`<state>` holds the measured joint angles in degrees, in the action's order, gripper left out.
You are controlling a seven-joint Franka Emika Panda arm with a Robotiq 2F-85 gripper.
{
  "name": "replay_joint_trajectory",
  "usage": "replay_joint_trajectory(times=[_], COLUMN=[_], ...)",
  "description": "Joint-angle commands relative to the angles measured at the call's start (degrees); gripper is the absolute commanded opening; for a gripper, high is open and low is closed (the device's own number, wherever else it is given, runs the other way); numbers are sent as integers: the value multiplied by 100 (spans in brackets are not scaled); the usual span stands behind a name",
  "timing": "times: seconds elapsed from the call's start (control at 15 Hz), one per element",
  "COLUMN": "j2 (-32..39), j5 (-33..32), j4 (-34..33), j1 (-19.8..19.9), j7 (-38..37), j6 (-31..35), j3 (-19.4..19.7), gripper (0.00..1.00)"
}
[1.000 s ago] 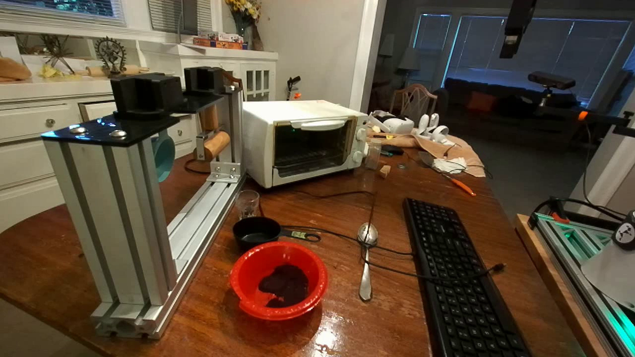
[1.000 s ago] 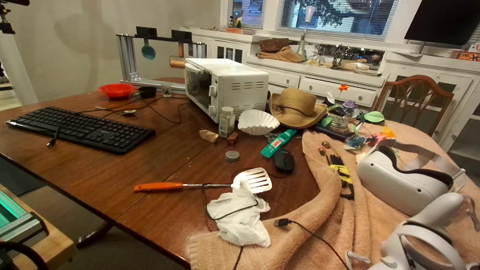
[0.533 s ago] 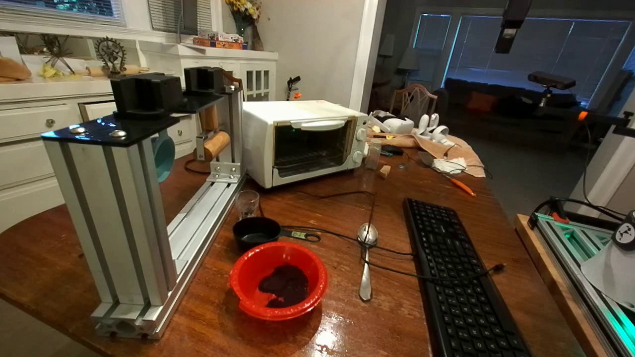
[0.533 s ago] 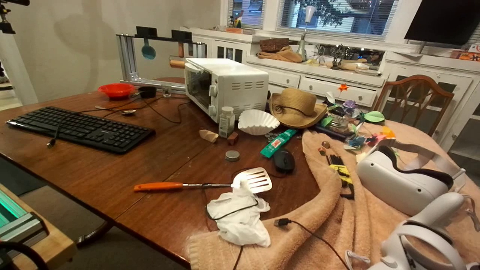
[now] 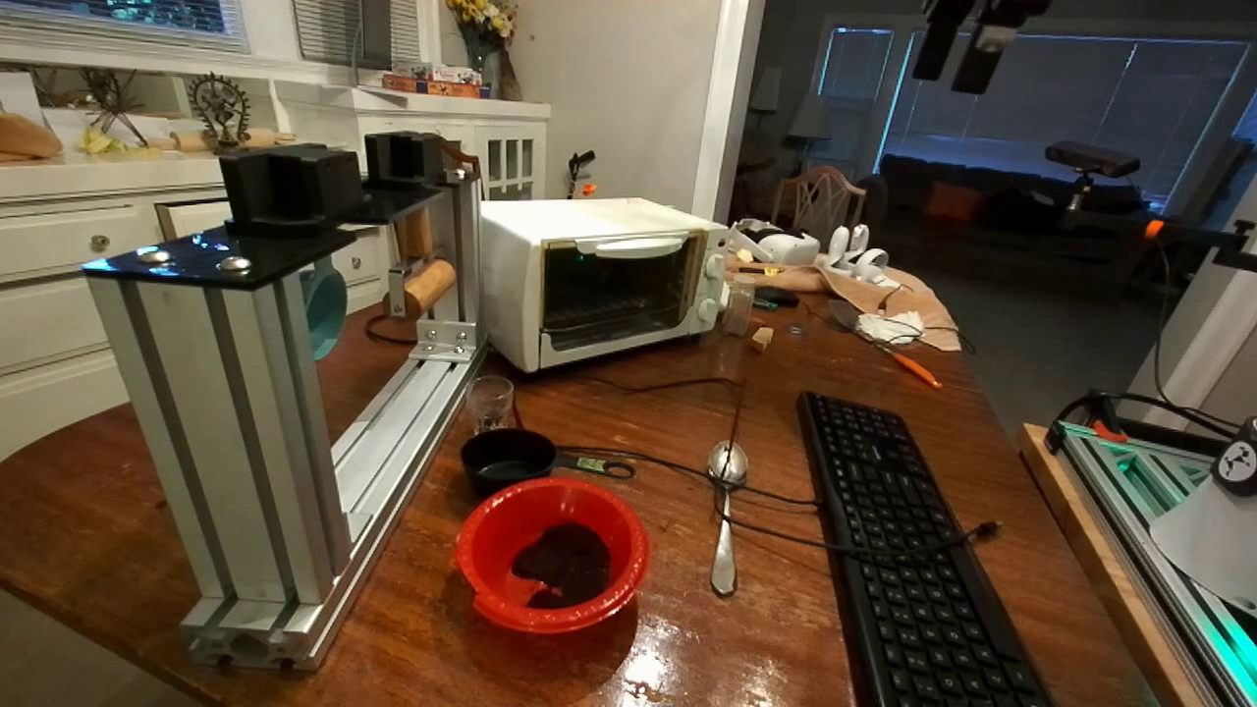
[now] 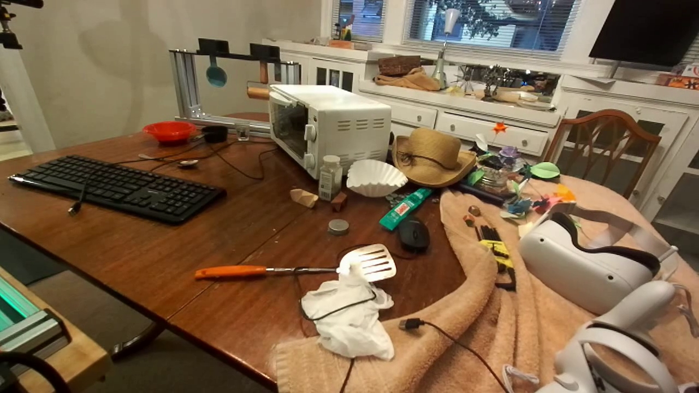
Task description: Pick up the blue scooper from the rack on the left and use it to stir the contents of the red bowl
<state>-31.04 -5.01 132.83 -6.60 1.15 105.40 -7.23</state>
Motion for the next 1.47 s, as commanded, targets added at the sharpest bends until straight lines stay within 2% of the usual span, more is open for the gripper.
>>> replay_joint_trajectory(times=[0.0,0.27,0.67,0.93,1.0,1.13,1.4], j2=[1073,2142,3531,4275,3847,4120,4223], j5=[-66,-198,-271,-484,-321,-354,-359], j4=[-904,-1952,-3607,-4520,-3973,-4282,-4415], j1=[-226,-270,-351,-563,-481,-569,-590], j7=[234,421,235,-488,-110,-306,-343], j6=[408,735,692,609,800,785,771], j3=[-224,-370,-445,-458,-404,-400,-392], gripper=[100,100,100,100,100,100,100])
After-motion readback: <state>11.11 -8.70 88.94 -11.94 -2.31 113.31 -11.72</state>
